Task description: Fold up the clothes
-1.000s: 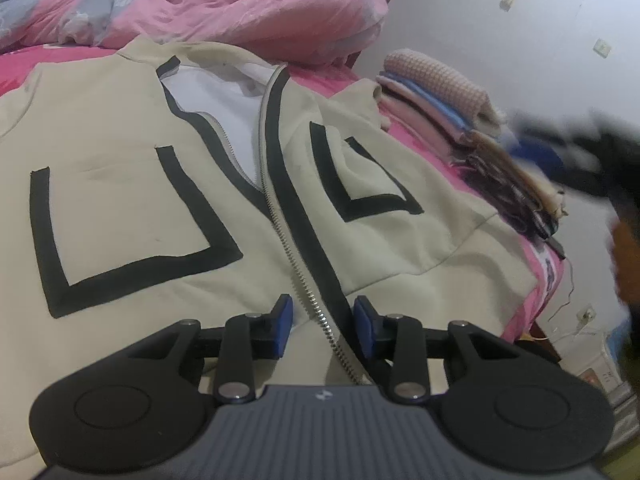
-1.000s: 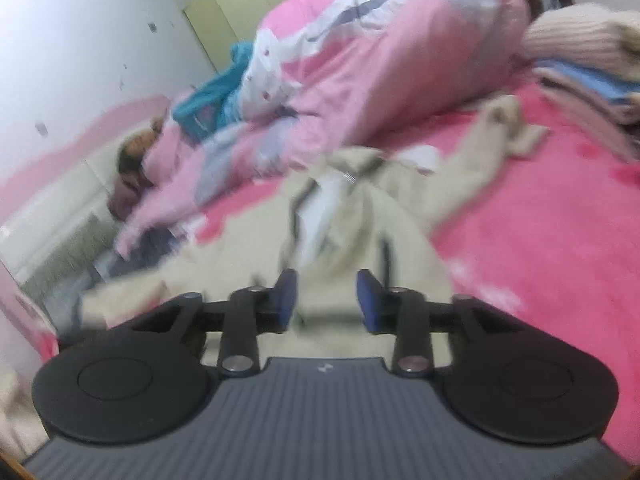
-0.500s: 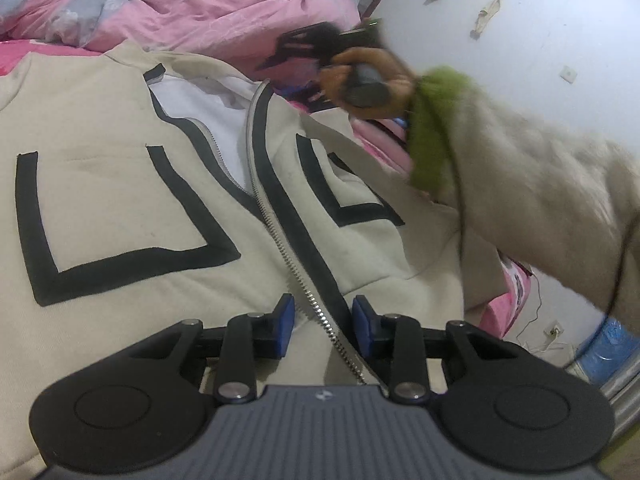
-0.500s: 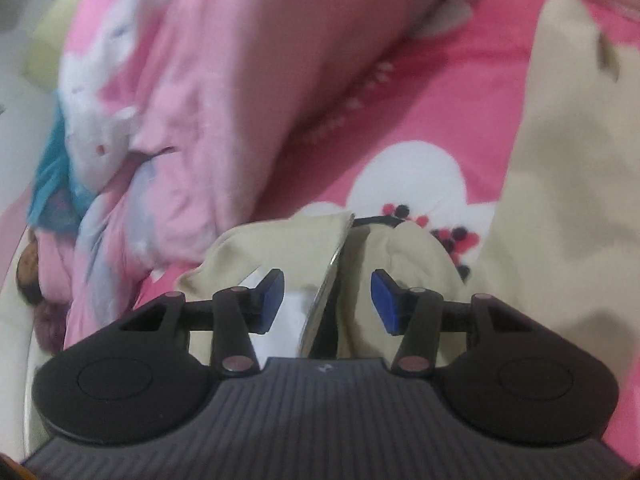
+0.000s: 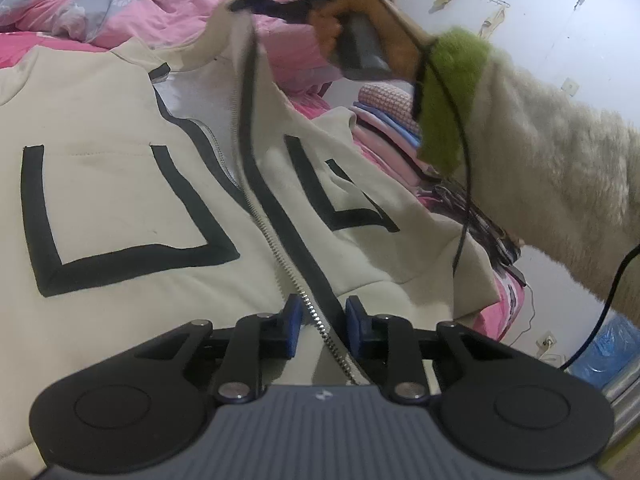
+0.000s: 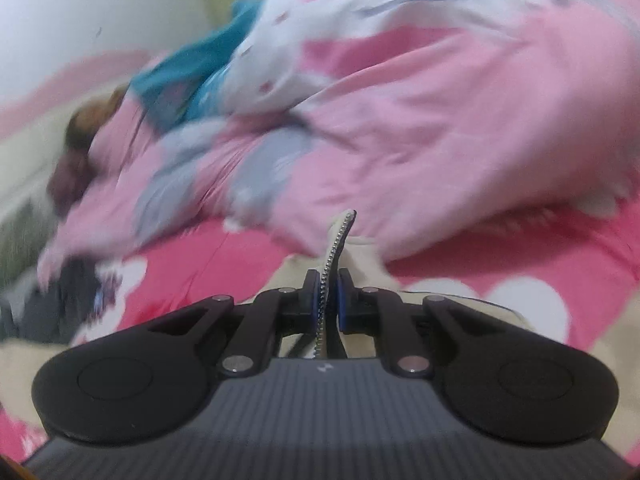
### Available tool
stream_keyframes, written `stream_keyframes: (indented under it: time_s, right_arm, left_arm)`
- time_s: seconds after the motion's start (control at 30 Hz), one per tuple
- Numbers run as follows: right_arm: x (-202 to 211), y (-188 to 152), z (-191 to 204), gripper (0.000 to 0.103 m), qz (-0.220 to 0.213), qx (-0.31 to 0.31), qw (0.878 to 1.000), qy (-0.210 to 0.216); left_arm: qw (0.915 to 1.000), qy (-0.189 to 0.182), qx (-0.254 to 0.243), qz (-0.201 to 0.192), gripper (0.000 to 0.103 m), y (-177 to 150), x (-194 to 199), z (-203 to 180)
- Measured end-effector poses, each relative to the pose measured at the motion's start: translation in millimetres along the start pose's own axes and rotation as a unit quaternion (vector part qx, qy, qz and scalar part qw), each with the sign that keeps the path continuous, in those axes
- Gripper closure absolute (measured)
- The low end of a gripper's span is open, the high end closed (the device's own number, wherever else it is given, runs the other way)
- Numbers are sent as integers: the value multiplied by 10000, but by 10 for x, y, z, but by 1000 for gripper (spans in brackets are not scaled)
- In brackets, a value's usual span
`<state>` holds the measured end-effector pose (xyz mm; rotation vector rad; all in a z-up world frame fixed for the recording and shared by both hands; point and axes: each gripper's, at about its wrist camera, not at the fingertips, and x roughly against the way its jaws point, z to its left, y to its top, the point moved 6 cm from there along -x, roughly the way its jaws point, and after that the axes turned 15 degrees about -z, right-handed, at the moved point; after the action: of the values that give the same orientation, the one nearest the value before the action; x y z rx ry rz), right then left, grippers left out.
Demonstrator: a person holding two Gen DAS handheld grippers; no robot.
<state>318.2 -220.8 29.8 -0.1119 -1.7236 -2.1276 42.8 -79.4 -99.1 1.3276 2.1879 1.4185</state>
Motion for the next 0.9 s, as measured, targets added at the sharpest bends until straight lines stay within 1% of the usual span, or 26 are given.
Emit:
stream_keyframes:
  time_s: [0.13,0.27,0.37,0.43,0.5,0.53,0.6,0.67,0.73,0.77,0.87,0.9]
  right_arm:
    - [-425,-208,334,96,425,462,9980,-73]
    - [-788,-450,439,96,668,728,9949,-195]
    - [-938,-594,441,96,730,894,9928,-315]
    - [-1066,-679,385,96,812,812,9927,-361]
    - [-1151,-753,340,95,822,720,9935,-316]
    - [-1193,-789,318,94,826,674,9939,-293]
    - [-1274,-844,281,89,826,579,9946,-230]
    - [-1306,-833,233,84,815,329,9960,-162]
    - [-1262,-735,161,76,869,-75,9961,-155]
    - [-1203,-663,109,73,814,-274,9961,-184]
    - [-758,-333,-120,73,390,-858,9953,-207]
    - [-526,-227,-206,72,273,-1035,9941,-177]
  left_arm:
    - [9999,-38,121,-10,81,10,27,22]
    - [9998,-85,190,-22,84,6,63,39]
    - [9996,-122,257,-23,86,0,97,53]
    - [9993,-149,345,-13,88,-2,108,78]
    - [9989,-181,434,-6,88,-11,114,107]
    - [9988,-191,458,-9,88,-13,116,110]
    - [9986,-210,483,-17,88,-19,119,112]
    - [9986,-225,466,-46,85,-28,117,112]
    - [9986,-239,459,-92,85,-43,119,112]
    - [9986,-243,452,-111,85,-46,123,108]
    - [9987,-272,398,-145,84,-52,137,95]
    - [9987,-286,382,-158,83,-54,141,92]
